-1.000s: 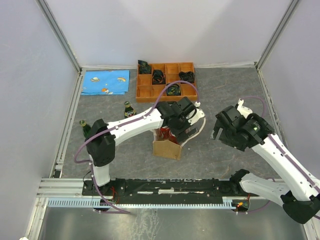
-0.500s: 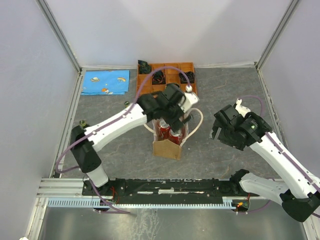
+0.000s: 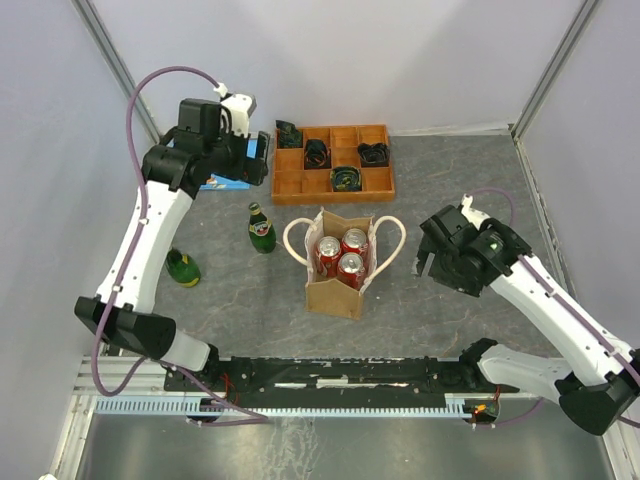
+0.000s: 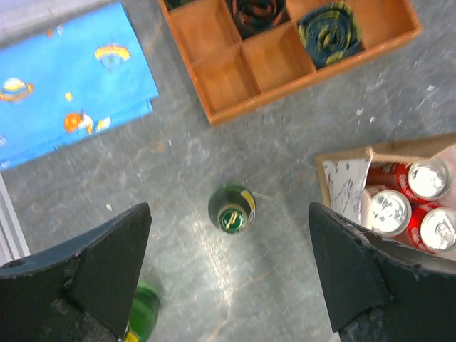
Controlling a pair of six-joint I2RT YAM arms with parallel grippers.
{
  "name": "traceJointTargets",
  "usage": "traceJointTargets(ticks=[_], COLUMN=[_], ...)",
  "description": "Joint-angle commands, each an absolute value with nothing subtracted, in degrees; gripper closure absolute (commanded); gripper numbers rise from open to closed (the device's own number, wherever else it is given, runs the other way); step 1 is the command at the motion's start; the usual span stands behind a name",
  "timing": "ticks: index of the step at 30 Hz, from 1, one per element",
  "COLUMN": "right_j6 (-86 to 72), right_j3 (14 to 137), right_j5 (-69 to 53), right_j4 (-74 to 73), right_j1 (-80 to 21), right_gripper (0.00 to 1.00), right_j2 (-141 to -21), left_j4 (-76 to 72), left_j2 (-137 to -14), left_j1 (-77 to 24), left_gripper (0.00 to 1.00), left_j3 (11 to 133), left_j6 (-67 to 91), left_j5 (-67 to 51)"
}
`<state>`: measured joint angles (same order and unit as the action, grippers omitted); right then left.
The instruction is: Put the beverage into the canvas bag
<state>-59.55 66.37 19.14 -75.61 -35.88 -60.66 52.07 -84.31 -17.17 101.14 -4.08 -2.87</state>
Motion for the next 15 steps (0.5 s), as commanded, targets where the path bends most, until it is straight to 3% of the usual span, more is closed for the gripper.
traceJointTargets(ticks=[1, 10, 15], right_j6=[-57.31, -57.18, -58.11], right_j3=[68.39, 68.98, 68.20], right_j5=[18.75, 16.93, 16.71], right_j4=[-74.03, -73.49, -74.77], right_j1=[-35.68, -35.69, -35.73], right_gripper=[0.01, 0.01, 0.01], right_j2=[-62.27, -64.02, -63.24], left_j4=[61.25, 75.12, 79.07], left_j2=[-89.85, -103.71, -106.51], left_j1=[-15.74, -15.56, -15.56], left_gripper=[0.07, 0.26, 0.38], left_j3=[103.72, 118.00, 118.88], left_j6=[-1.11, -5.97, -7.82], left_j5=[-6.23, -2.42, -1.85])
